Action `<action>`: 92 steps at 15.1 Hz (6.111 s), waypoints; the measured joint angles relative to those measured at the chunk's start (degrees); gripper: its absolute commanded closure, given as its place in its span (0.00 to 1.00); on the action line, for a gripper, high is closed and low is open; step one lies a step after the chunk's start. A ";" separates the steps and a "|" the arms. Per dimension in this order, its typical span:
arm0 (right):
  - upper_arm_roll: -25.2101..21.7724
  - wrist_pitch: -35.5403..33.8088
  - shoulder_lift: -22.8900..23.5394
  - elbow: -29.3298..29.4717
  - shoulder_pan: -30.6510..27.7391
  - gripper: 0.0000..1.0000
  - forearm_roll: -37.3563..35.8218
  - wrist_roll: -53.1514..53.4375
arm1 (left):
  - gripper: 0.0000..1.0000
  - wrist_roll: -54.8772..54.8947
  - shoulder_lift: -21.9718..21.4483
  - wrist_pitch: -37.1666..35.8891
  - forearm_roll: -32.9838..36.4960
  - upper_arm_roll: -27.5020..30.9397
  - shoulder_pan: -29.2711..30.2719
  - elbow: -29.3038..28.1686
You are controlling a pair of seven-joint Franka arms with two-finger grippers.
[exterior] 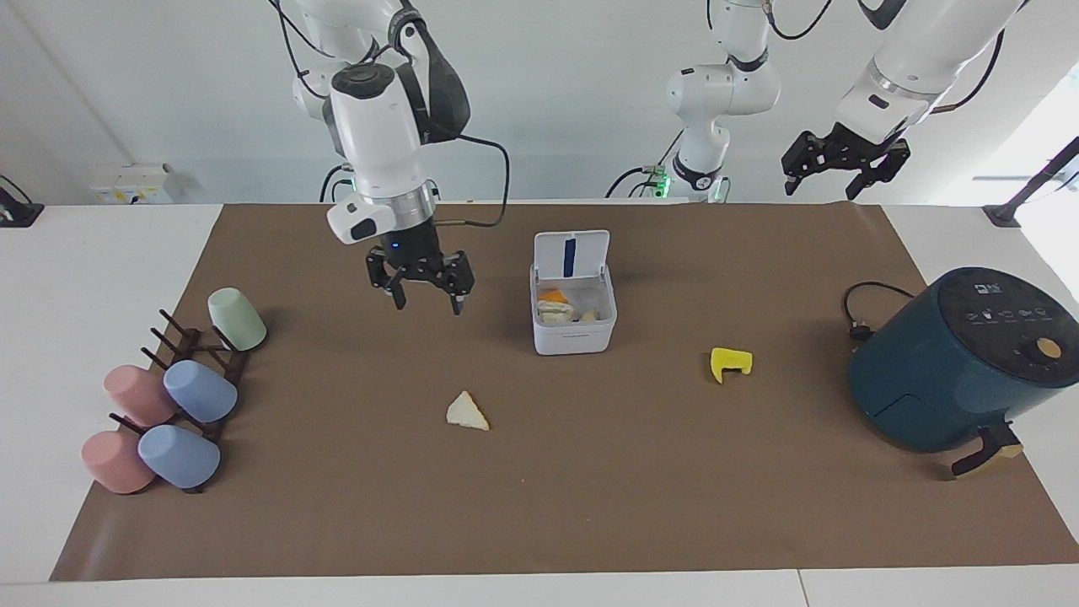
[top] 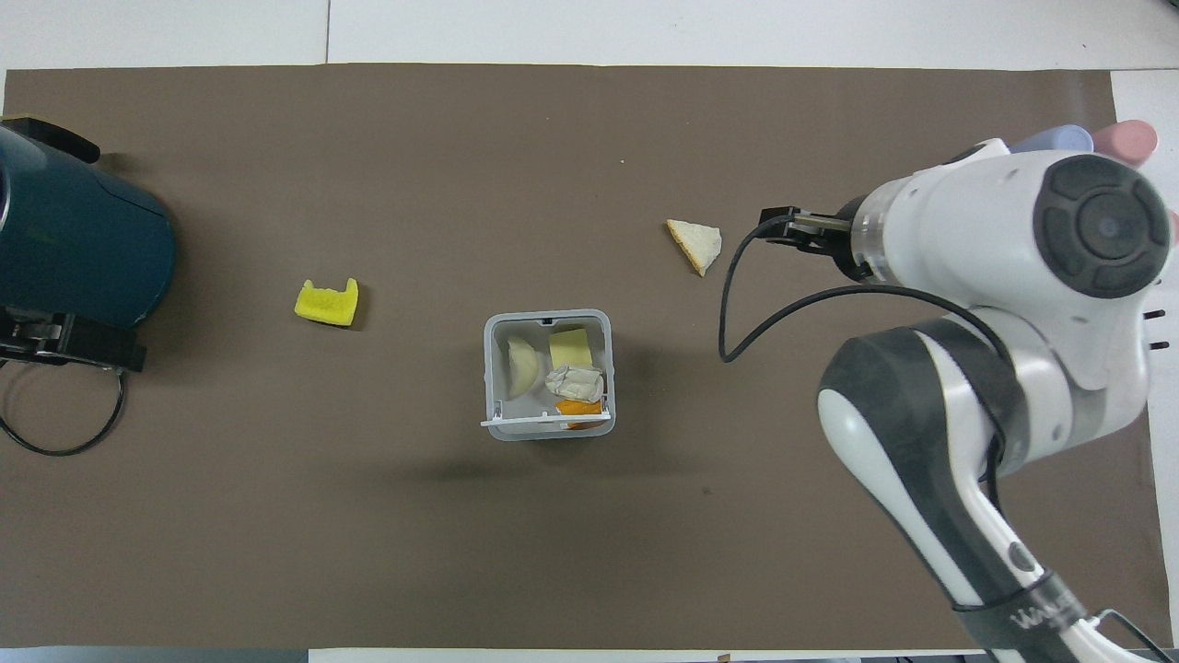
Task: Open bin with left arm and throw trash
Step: 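Grasp the cheese wedge with the right gripper, then grasp the sponge with the left gripper while the right gripper lifts the wedge, then drop the wedge into the bin with the right gripper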
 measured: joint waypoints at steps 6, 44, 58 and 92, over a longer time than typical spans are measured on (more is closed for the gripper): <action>-0.09 -13.28 -6.74 0.38 -7.31 0.00 -0.02 -8.86 | 0.00 -0.07 0.03 1.09 0.03 0.20 0.08 -0.18; 1.97 22.47 25.95 1.53 5.82 1.00 -6.61 -7.60 | 0.00 15.32 19.97 44.58 -0.84 -1.06 -4.85 -21.23; 2.13 12.89 16.41 1.65 5.91 1.00 -7.35 -2.14 | 1.00 15.61 23.25 47.25 -0.94 -0.69 -7.45 -21.12; 11.26 5.26 9.31 2.70 6.96 0.00 4.92 3.01 | 1.00 -13.33 21.14 24.04 -16.12 -8.98 -8.81 0.91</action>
